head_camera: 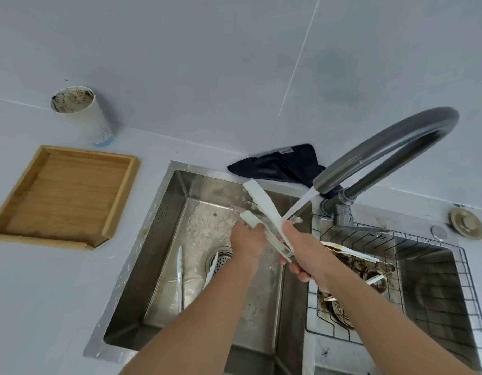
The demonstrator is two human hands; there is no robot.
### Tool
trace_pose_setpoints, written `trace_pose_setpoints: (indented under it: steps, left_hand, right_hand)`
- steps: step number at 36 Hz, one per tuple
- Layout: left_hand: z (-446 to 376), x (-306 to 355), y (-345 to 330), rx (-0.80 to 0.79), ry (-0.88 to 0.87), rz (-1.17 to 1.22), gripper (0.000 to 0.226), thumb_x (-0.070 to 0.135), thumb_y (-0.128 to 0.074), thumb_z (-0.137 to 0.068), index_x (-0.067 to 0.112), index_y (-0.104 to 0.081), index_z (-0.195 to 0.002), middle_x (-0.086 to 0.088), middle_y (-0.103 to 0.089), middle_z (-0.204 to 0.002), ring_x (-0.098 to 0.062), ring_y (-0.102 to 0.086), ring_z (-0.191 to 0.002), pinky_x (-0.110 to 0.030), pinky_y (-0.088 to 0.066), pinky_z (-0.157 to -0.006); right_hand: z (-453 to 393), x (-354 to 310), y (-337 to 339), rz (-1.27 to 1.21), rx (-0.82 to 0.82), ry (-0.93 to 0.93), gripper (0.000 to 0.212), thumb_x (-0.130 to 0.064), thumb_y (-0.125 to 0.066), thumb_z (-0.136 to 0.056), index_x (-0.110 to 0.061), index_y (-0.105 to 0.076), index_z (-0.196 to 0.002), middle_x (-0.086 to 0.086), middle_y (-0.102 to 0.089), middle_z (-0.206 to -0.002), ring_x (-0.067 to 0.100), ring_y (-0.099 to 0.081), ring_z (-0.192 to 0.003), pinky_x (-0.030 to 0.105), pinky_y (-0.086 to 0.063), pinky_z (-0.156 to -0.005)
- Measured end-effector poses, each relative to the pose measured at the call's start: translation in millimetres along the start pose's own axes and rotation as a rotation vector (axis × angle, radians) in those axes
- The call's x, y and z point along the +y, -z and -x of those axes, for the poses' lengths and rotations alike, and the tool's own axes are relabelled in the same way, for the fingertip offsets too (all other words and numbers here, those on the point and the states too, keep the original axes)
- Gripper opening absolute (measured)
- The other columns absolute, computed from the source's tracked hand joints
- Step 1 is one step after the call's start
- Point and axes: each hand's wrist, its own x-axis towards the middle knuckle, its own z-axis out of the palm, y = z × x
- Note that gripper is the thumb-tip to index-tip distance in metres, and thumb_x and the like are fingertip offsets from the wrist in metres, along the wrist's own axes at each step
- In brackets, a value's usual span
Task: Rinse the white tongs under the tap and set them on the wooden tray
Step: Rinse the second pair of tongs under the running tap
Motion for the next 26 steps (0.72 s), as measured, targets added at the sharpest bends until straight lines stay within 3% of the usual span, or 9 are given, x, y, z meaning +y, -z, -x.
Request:
trace_pose_setpoints:
  steps: [3,6,7,11,16,21,24,26]
  left_hand:
    - [8,-1,-7,-0.054,-0.036,-0.032,0.022,0.013,-0.06,-0.098,0.013,-0.062,-0.12,-0.01,-0.074,-0.107,-0.03,-0.072,-0.097,-0.046,-0.062,-0.087]
    - [17,-5,-17,-0.125,-0.061,-0.024,0.021,0.015,-0.06,-0.097,0.016,-0.06,-0.118,-0.012,-0.074,-0.104,-0.029,-0.072,-0.087,-0.036,-0.059,-0.06]
    - [17,-6,-18,-0.118,-0.078,-0.037,0.021,0.016,-0.061,-0.097,0.016,-0.06,-0.117,-0.01,-0.074,-0.103,-0.028,-0.071,-0.087,-0.033,-0.056,-0.058]
    - [4,-2,-6,-0.006,-0.1,-0.152,0.023,0.018,-0.061,-0.099,0.012,-0.061,-0.121,-0.005,-0.07,-0.108,-0.02,-0.066,-0.088,-0.027,-0.053,-0.069]
    - [-18,9,19,0.062,-0.15,-0.392,0.029,0.014,-0.047,-0.101,0.003,-0.073,-0.101,-0.017,-0.074,-0.106,-0.034,-0.069,-0.098,-0.03,-0.048,-0.072]
    - [-8,4,16,-0.032,-0.208,-0.359,0.024,0.014,-0.056,-0.101,0.01,-0.069,-0.12,-0.006,-0.072,-0.114,-0.026,-0.067,-0.103,-0.033,-0.054,-0.086]
    - [5,-5,1,-0.14,-0.187,-0.245,0.023,0.01,-0.061,-0.098,0.033,-0.061,-0.098,0.003,-0.073,-0.1,-0.018,-0.071,-0.089,-0.033,-0.06,-0.075]
    - [10,-7,-4,-0.154,-0.193,-0.208,0.029,0.011,-0.062,-0.098,0.038,-0.056,-0.092,0.011,-0.068,-0.089,-0.009,-0.07,-0.079,-0.021,-0.056,-0.062]
  right_hand:
    - [0,3,-2,-0.031,0.045,0.015,0.077,-0.074,-0.034,-0.091,-0.006,-0.069,-0.083,0.01,-0.061,-0.069,0.014,-0.041,-0.043,0.023,-0.027,-0.038]
    - [1,4,-8,-0.023,0.135,0.032,0.073,-0.071,-0.032,-0.094,-0.008,-0.065,-0.076,-0.005,-0.059,-0.048,0.012,-0.041,-0.036,0.021,-0.028,-0.037]
    - [2,5,-9,-0.02,0.148,0.035,0.072,-0.07,-0.032,-0.095,-0.008,-0.064,-0.077,-0.008,-0.055,-0.042,0.011,-0.04,-0.035,0.021,-0.029,-0.037]
    - [11,12,-12,-0.049,0.119,0.026,0.069,-0.068,-0.032,-0.097,-0.011,-0.064,-0.076,-0.008,-0.052,-0.04,0.008,-0.04,-0.033,0.02,-0.029,-0.036]
    - [24,26,-13,-0.026,0.083,0.009,0.073,-0.071,-0.031,-0.095,-0.011,-0.066,-0.073,-0.006,-0.055,-0.047,0.008,-0.042,-0.037,0.022,-0.03,-0.038]
    - [27,30,-11,-0.128,0.145,-0.025,0.064,-0.066,-0.036,-0.098,-0.01,-0.067,-0.087,0.0,-0.062,-0.06,0.01,-0.042,-0.039,0.022,-0.028,-0.04]
    - [26,29,-11,-0.176,0.186,-0.018,0.061,-0.063,-0.037,-0.099,-0.011,-0.068,-0.088,0.004,-0.062,-0.065,0.01,-0.042,-0.039,0.023,-0.028,-0.04]
    - [27,28,-11,-0.193,0.197,-0.011,0.059,-0.061,-0.036,-0.1,-0.013,-0.067,-0.084,0.001,-0.061,-0.06,0.01,-0.041,-0.038,0.023,-0.028,-0.039]
